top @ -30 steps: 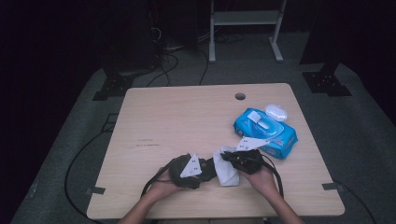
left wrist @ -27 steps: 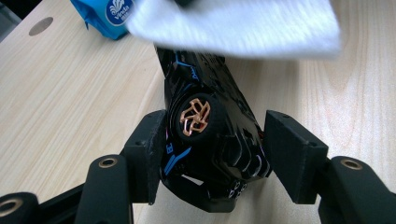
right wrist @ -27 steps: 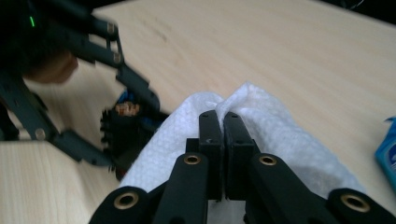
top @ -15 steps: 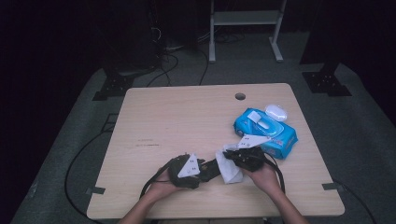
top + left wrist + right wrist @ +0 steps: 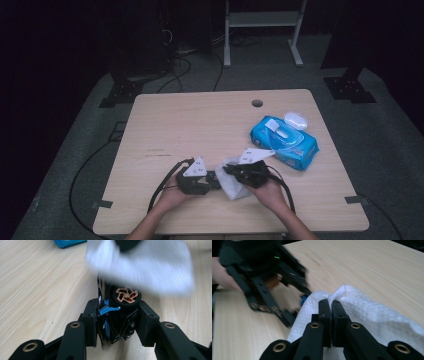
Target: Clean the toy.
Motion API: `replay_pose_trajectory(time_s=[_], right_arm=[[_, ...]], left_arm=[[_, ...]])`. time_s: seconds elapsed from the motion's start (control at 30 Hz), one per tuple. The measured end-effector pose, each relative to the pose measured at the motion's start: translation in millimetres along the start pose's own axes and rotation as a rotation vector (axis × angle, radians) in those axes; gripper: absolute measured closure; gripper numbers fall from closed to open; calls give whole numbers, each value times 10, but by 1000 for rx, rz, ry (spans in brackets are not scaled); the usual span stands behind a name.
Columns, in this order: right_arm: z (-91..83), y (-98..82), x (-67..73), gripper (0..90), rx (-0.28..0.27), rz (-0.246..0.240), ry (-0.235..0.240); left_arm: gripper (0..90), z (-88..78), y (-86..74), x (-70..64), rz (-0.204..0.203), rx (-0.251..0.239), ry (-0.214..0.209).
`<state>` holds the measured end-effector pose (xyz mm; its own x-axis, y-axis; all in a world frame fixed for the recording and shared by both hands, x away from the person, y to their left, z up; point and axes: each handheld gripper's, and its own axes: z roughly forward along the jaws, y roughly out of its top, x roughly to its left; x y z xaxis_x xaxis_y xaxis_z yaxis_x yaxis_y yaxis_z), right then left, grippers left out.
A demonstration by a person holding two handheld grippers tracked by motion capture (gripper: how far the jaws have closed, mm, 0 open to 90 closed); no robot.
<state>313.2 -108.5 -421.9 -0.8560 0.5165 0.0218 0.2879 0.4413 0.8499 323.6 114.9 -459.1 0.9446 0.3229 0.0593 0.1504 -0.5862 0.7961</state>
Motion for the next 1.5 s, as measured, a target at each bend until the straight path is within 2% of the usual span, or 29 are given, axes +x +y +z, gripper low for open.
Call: replay_pose_trajectory(time_s=[0.03,0.07,0.1,0.13,0.23,0.27,0.33,0.37,0.47,0.5,0.53,0.57,0.63,0.67,0.73,0.77,0.8,0.9,0.93,0.97,1.0,1.07,1.13,1.23,1.33,1.37,1.43,1.5], right_arm=[[0,0,0,873,0,0,0],[131,49,97,873,23,-45,17],[131,49,97,873,23,-45,17],[200,53,142,873,41,-71,13],[174,36,101,873,34,-55,1],[120,-11,19,873,35,-35,-39],[80,-53,-63,874,21,13,-46],[79,-55,-73,874,21,22,-49],[171,-28,25,873,0,20,-9],[171,-28,25,873,0,20,-9],[241,23,119,872,-6,-9,8],[264,48,141,872,5,-20,23],[263,59,138,873,10,-39,12],[242,51,112,873,14,-40,-8],[189,10,41,873,41,-65,-91],[189,10,41,873,41,-65,-91],[140,-37,-46,873,33,-4,-86],[144,-50,-30,874,21,-1,-87],[188,-33,25,873,-2,18,-32],[188,-33,25,873,-2,18,-32],[253,-12,82,873,-30,35,14],[287,7,104,872,-32,39,26],[341,47,156,872,-36,18,30],[326,65,156,872,-15,-11,7],[218,-22,12,873,14,-21,-78],[164,-64,-51,873,13,-2,-106],[76,-112,-134,873,4,48,-121],[74,-117,-111,874,-8,52,-114]], left_arm=[[583,0,0,0,0,0,0],[583,-8,-4,-1,7,2,0],[583,-8,-4,-1,7,2,0],[583,-26,-18,5,6,1,-3],[583,-45,-33,16,2,0,-8],[583,-50,-36,22,6,1,-8],[583,-45,-33,20,3,0,-9],[583,-41,-31,19,2,-1,-9],[583,-29,-27,3,10,-2,-6],[583,-29,-27,3,10,-2,-6],[583,-31,-31,-2,14,-3,-4],[583,-31,-31,-2,14,-3,-4],[583,-34,-36,8,6,-5,-8],[583,-38,-41,8,5,-7,-8],[583,-38,-45,9,11,-9,-6],[583,-38,-45,9,11,-9,-6],[583,-36,-42,9,12,-9,-8],[582,-34,-40,7,18,-8,-10],[582,-32,-42,4,14,-8,-9],[582,-32,-42,4,14,-8,-9],[582,-30,-43,-1,10,-9,-8],[582,-28,-42,0,11,-8,-8],[582,-28,-44,4,11,-8,-9],[583,-35,-46,8,9,-6,-8],[583,-58,-66,36,9,-6,-13],[583,-59,-71,43,7,-9,-17],[583,-54,-68,45,3,-9,-17],[583,-43,-61,38,4,-10,-11]])
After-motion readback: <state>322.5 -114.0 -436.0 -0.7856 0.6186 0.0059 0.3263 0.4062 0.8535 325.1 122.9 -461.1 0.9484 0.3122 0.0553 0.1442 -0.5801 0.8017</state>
